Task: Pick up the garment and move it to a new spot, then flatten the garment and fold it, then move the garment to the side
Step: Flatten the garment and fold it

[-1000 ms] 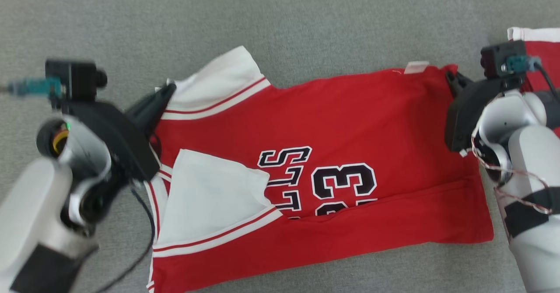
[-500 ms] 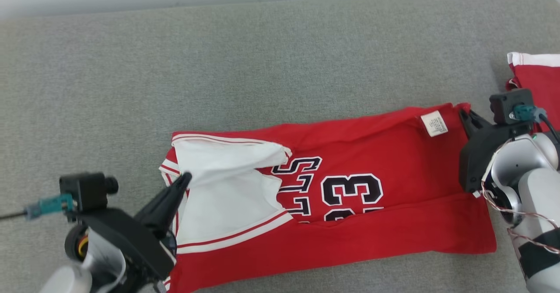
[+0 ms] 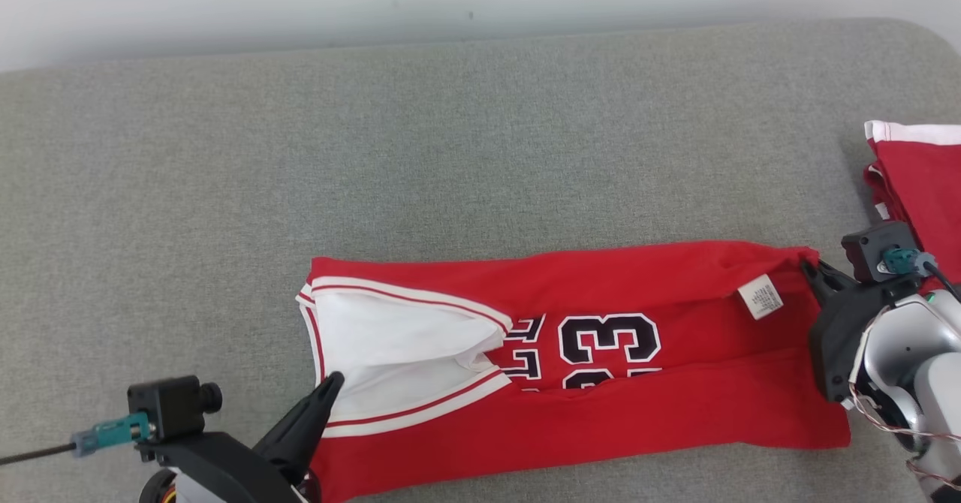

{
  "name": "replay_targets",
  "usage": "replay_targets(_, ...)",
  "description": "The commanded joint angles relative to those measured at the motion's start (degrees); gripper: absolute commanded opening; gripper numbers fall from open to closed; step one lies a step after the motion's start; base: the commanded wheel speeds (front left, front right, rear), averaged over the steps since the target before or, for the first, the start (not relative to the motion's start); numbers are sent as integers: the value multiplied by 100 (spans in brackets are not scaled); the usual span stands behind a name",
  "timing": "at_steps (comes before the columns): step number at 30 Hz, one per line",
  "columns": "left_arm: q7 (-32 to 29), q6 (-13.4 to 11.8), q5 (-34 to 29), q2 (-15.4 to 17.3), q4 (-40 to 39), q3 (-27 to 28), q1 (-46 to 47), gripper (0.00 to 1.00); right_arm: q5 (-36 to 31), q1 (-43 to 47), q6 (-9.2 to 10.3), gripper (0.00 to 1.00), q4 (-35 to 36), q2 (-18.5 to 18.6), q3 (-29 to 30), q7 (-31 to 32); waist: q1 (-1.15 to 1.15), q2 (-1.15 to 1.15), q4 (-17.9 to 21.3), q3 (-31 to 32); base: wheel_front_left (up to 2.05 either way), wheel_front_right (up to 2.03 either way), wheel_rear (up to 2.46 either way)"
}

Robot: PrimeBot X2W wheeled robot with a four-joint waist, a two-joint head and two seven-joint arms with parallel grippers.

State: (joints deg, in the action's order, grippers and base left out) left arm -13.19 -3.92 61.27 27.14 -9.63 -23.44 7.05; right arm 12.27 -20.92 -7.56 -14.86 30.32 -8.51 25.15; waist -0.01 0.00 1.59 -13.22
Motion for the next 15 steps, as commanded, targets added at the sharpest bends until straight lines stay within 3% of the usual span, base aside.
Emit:
replay_targets(1, 48, 11, 65, -24, 28, -15, -124, 0, 38, 131, 15, 0, 99, 107, 21, 24, 1, 0, -28, 75, 0, 0, 0)
replay_targets(8, 136, -38, 79, -63, 126, -14, -296, 0, -44, 544, 15, 0, 374, 220, 238, 252, 1, 0, -64, 199, 0, 0, 0)
replay_targets(9, 107, -38, 87, -76, 144, -46, -314, 0, -27, 600, 15, 30, 382, 195, 231, 293, 1, 0, -69, 211, 0, 0, 0)
replay_targets(10, 90, -41, 88, -90, 167, -64, -325, 0, -10, 636, 15, 95, 383, 162, 251, 324, 1, 0, -74, 221, 0, 0, 0)
replay_targets(11, 79, -51, 84, -98, 196, -82, -335, 0, -20, 661, 15, 100, 386, 140, 274, 348, 1, 0, -77, 232, 0, 0, 0)
replay_targets(13, 70, -108, 22, -90, 272, -122, -354, 0, -62, 719, 15, 100, 392, 65, 381, 398, 1, 0, -83, 250, 0, 0, 0)
replay_targets(14, 100, -138, -56, -70, 304, -128, -342, 32, -88, 758, 15, 100, 393, 27, 438, 423, 1, 0, -86, 257, 0, 0, 0)
replay_targets(15, 122, -180, -136, -49, 355, -147, -325, 97, -98, 796, 15, 100, 402, -17, 507, 437, 1, 0, -94, 272, 0, 0, 0)
